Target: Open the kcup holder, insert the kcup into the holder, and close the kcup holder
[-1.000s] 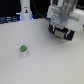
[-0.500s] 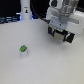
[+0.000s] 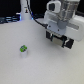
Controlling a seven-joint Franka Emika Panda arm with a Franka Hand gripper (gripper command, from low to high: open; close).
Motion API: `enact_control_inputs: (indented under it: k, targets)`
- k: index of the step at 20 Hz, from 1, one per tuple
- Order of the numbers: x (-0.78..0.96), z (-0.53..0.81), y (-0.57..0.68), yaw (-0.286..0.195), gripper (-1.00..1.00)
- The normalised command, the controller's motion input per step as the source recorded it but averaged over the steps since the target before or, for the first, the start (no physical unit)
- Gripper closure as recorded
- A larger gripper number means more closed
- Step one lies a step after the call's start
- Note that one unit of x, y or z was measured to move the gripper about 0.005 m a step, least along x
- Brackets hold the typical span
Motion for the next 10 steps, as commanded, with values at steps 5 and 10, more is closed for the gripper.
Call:
enact_control_inputs:
  k: [5, 10]
  targets:
    - [0.24, 0.4, -0.08, -0.128, -1.0]
    - [0.17, 0.46, -0.29, -0.206, -1.0]
